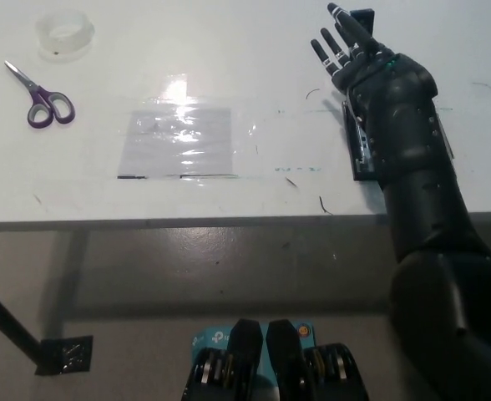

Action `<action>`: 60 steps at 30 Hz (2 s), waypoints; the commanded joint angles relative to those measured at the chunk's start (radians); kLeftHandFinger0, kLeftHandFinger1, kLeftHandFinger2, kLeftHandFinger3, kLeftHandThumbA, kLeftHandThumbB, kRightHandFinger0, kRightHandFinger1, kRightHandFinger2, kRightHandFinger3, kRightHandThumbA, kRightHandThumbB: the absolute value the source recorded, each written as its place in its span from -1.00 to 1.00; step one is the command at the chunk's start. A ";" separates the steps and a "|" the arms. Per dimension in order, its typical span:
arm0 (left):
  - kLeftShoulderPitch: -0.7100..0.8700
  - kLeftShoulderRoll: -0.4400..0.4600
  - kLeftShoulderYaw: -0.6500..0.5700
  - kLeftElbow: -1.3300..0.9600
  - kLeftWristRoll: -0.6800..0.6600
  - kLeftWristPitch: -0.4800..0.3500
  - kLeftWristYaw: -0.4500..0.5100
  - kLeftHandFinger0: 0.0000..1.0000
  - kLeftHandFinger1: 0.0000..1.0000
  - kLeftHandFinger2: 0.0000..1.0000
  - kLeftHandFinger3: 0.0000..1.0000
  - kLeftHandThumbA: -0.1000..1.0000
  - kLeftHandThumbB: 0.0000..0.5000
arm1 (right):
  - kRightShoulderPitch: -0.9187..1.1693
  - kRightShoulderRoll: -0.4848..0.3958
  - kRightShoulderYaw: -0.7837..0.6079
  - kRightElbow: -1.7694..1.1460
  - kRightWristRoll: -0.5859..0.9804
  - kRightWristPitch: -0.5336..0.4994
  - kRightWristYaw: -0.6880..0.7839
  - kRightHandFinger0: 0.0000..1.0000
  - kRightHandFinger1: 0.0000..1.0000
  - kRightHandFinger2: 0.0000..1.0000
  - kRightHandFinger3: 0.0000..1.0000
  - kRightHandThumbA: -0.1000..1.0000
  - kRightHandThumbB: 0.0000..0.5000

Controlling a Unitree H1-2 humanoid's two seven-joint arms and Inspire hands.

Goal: A stapler is kept infront of the robot on the black mark on the desk and the robot uses its right hand to lift the top of the stapler to open it

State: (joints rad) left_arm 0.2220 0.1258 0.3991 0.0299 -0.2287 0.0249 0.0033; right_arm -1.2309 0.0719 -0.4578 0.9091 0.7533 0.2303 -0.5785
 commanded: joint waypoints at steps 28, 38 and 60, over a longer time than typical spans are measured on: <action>-0.006 0.029 0.025 -0.035 -0.013 -0.029 0.012 -1.00 -1.00 -1.00 -0.89 -1.00 0.72 | 0.614 0.017 0.306 -0.938 0.284 0.240 -0.104 0.31 0.49 0.65 0.96 0.70 -1.00; -0.018 0.036 0.031 -0.036 -0.013 -0.015 0.009 -1.00 -1.00 -1.00 -0.86 -1.00 0.64 | 0.788 0.027 0.379 -1.010 0.349 0.240 -0.144 0.41 0.55 0.68 1.00 0.75 -1.00; -0.035 0.039 0.039 -0.037 -0.005 -0.001 0.020 -1.00 -1.00 -1.00 -0.89 -1.00 0.70 | 0.999 -0.278 0.408 -1.279 0.536 0.240 -0.118 0.25 0.43 0.69 0.95 0.88 -1.00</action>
State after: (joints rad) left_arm 0.1914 0.1397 0.4291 0.0235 -0.2314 0.0237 0.0040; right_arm -0.2549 -0.1118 -0.0178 -0.2650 1.1861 0.4692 -0.7105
